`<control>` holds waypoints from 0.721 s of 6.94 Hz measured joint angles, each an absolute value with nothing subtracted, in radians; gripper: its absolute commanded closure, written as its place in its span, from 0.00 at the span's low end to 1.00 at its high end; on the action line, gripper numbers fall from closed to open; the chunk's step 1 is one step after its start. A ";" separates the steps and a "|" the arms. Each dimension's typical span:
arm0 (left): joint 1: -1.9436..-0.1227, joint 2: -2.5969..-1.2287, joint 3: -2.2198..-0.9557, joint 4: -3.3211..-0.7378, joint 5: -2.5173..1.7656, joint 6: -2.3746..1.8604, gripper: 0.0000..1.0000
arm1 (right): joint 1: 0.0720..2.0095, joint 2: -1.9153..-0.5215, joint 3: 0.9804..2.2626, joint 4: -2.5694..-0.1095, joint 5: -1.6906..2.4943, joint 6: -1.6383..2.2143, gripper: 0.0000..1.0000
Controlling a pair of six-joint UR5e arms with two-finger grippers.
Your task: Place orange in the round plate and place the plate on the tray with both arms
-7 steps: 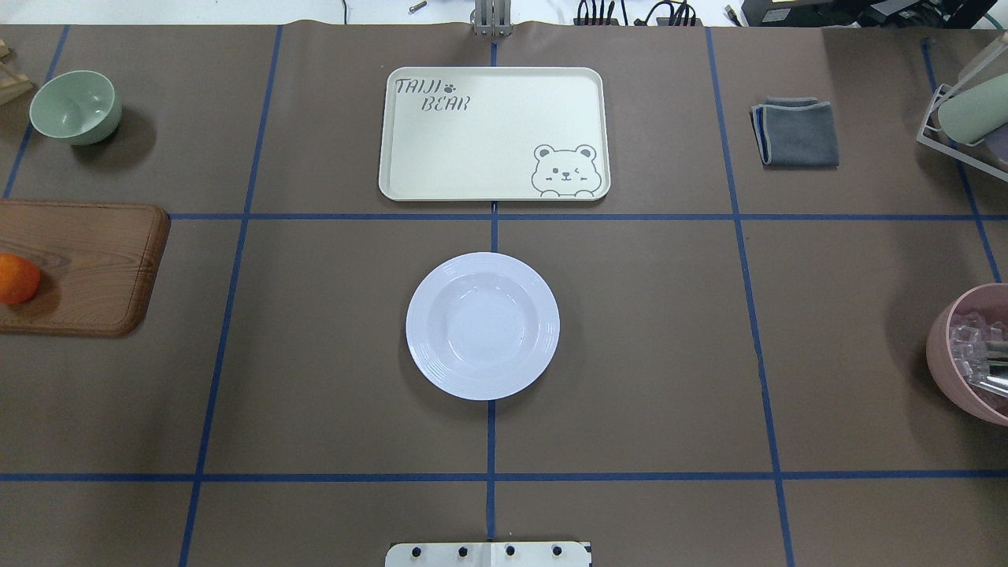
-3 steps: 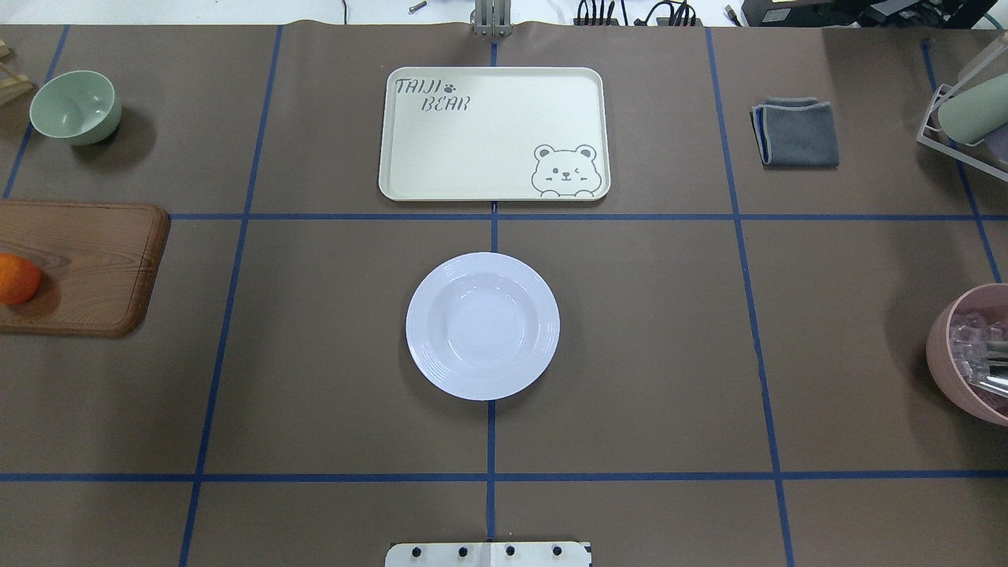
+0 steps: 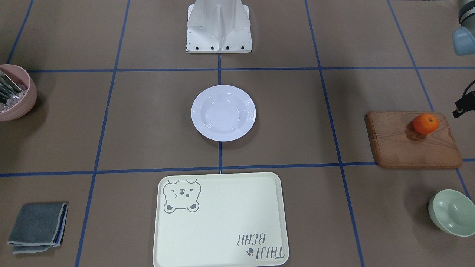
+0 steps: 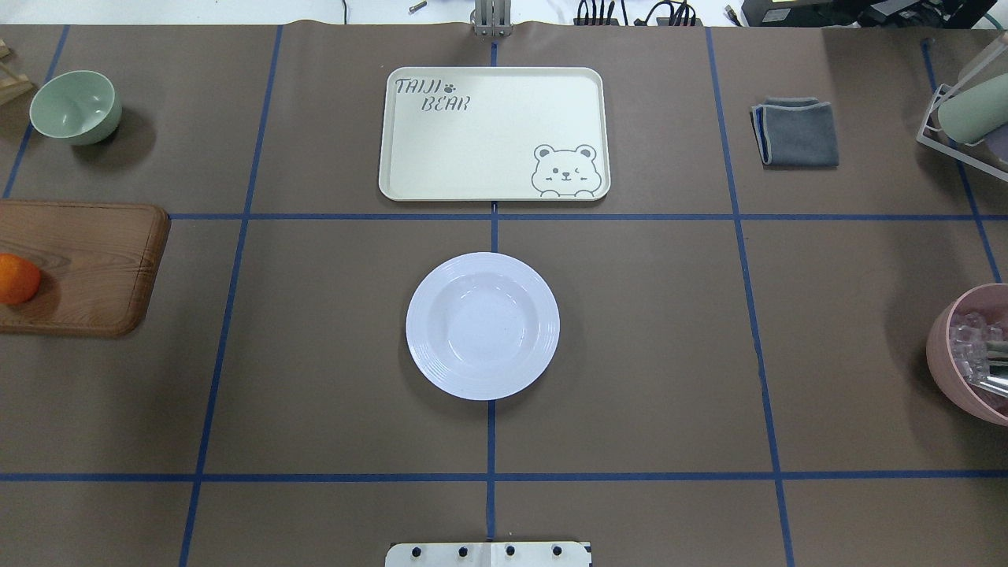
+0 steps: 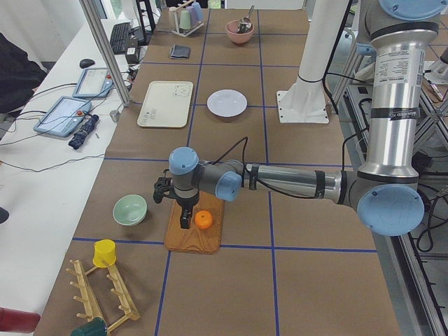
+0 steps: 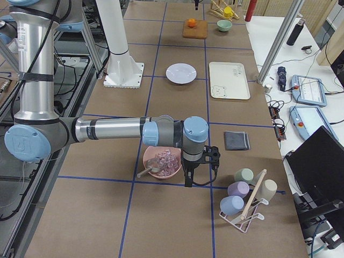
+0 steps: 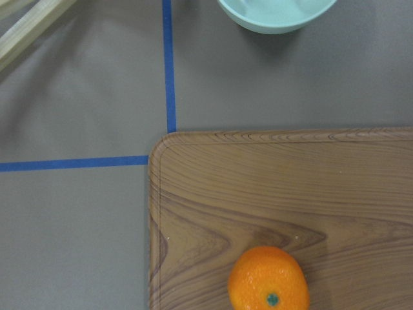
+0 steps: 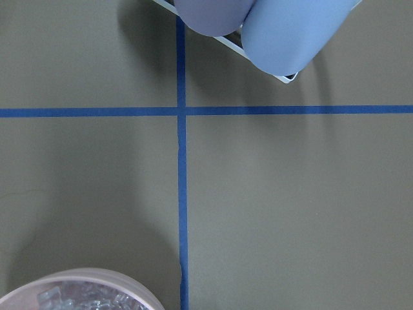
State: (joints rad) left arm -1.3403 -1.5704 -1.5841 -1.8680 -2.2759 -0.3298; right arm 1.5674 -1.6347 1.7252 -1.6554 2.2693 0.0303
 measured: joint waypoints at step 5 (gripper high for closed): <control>-1.206 -1.572 -1.464 -2.076 -2.273 -0.512 0.02 | 1.565 -1.627 1.730 -1.655 2.276 0.033 0.00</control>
State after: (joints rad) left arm -1.2060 -1.5716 -1.4642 -2.0755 -2.2732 -0.5116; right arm 1.5647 -1.6268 1.7298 -1.6552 2.2757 0.0332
